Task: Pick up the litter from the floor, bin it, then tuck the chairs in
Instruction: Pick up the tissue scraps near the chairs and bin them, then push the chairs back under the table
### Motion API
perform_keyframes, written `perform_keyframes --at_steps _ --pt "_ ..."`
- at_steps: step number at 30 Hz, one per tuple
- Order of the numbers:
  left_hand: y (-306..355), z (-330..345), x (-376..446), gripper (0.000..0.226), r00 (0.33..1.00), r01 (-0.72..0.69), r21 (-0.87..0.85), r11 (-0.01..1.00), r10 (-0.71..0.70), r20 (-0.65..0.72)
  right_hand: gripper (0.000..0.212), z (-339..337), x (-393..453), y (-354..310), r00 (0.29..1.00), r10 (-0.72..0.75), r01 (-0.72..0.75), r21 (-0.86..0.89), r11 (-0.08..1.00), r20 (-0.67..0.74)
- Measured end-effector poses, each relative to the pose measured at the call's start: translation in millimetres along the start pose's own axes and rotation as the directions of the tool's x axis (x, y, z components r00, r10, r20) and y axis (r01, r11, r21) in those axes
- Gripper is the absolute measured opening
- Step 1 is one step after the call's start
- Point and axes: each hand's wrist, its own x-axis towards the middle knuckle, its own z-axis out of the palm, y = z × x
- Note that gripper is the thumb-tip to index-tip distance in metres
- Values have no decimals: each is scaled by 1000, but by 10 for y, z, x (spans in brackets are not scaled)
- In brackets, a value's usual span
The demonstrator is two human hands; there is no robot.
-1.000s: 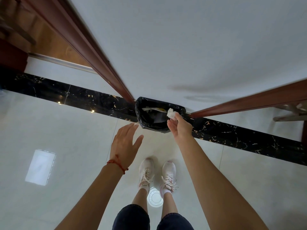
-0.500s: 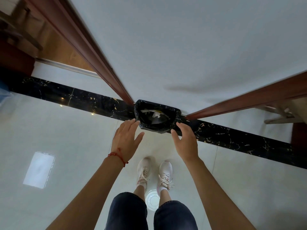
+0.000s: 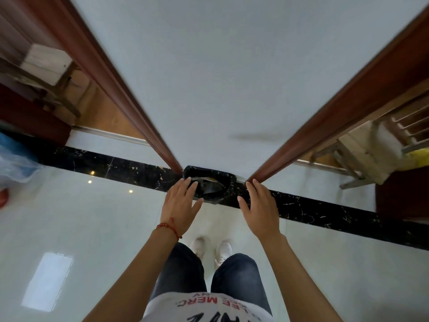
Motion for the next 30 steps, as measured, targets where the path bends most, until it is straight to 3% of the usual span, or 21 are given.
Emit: perform_keyframes --at_steps 2,8,12,18,22,27,30 --pt "122 -91 -61 77 999 -40 19 999 40 -29 48 -181 -78 3 999 -15 15 -9 1000 -37" --pt "432 -352 -95 65 987 -147 85 986 152 -57 50 -562 -338 81 994 22 -27 -44 999 -107" --pt "591 -474 24 51 956 -280 127 952 288 -48 51 -713 -503 113 977 127 -136 -42 990 -170" --pt "795 -618 217 53 882 -471 138 871 464 79 59 -830 -757 81 904 323 -331 20 944 -281" --pt "859 -670 339 57 802 -597 184 781 570 181 54 -795 -988 56 801 501 -489 124 863 -328" --pt "1046 -616 370 67 644 -764 154 626 727 240 55 -683 -1405 -83 631 687 -645 247 723 -360" --pt "1227 -547 286 55 541 -839 135 526 788 292 71 -612 -1697 -182 521 772 -719 300 627 -364"
